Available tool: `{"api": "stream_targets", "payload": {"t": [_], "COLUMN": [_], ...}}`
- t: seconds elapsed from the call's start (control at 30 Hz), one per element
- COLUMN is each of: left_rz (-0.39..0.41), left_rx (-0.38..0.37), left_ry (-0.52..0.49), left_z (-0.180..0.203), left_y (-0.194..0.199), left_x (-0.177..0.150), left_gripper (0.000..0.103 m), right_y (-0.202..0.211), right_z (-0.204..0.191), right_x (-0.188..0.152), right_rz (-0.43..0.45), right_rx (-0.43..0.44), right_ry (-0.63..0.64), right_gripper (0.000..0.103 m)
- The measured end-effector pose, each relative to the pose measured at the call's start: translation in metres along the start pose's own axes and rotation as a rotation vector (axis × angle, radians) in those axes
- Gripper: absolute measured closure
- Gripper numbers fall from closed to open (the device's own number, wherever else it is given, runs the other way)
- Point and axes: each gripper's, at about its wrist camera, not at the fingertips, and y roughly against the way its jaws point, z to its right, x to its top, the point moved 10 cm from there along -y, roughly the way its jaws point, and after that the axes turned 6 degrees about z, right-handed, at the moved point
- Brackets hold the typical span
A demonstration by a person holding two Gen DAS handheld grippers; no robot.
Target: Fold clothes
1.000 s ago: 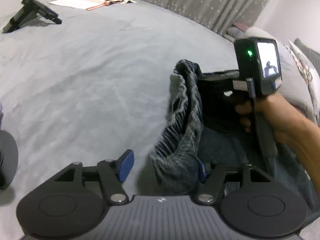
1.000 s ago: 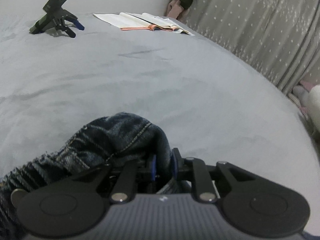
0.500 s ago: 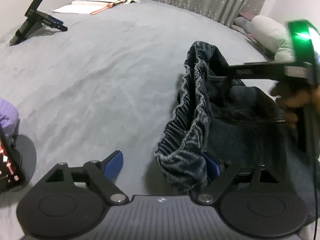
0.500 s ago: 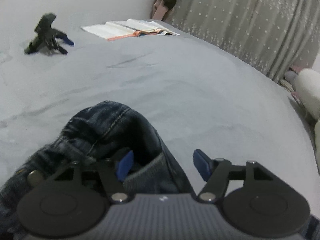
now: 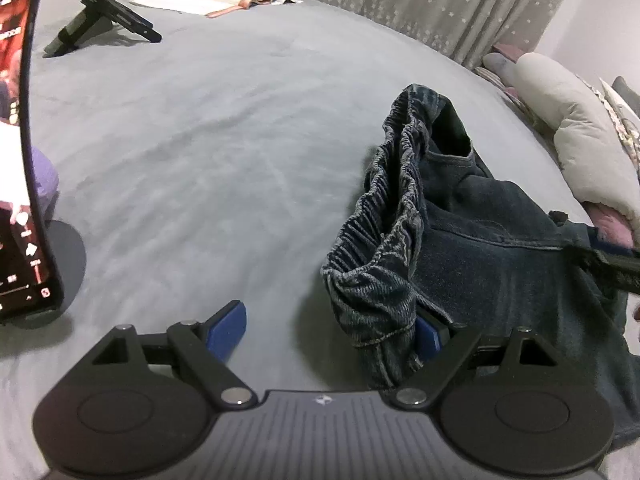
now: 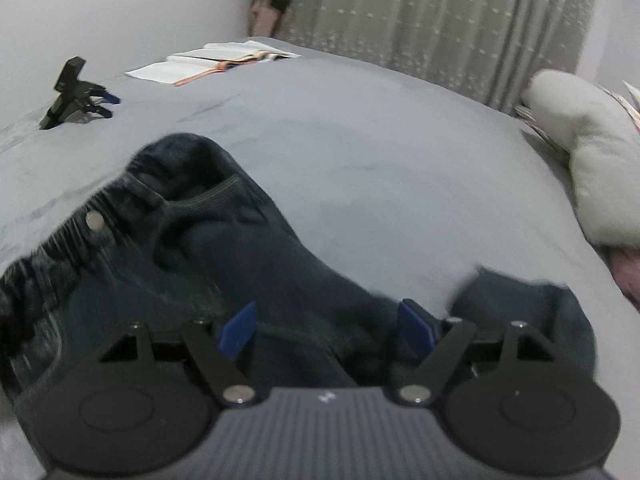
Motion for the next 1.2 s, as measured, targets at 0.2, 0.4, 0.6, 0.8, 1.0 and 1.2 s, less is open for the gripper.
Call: {"api": "stream_targets", "payload": {"t": [0.2,0.4,0.6,0.8,1.0,1.2], "left_rz": [0.026,0.031,0.026,0.002,-0.046,-0.045], "left_rx": [0.026,0.055,0.051,0.01,-0.045,-0.042], "left_ry": [0.0,-0.007,-0.034,0.002,0.098,0.124], "left_z": [0.003,0.004,0.009,0.011,0.012,0.013], "left_y": [0.005,0.011,0.019,0.02,0.011,0.008], "left_x": [-0.001,-0.004,-0.008,-0.014,-0.02,-0.02], "left_gripper": [0.021,0.022,0.029,0.039,0.043,0.043], "right_y": [0.042,0.09,0.155,0.216,0.248,0.242], "right_z": [0.05,0.109,0.188,0.258,0.294,0.311], "right_x": [-0.041,-0.073,-0.108,-0.155,-0.187,-0.215], "right_rz": [-0.002,0.005,0.014,-0.008,-0.013,-0.002], "right_rx": [-0.083,-0.175,-0.298,-0.387,-0.37,-0.242], "right_ry": [-0.088,-0.169,-0.274,-0.43,-0.645,-0.948], "right_gripper": [0.025,0.025,0.025,0.025,0.03,0.038]}}
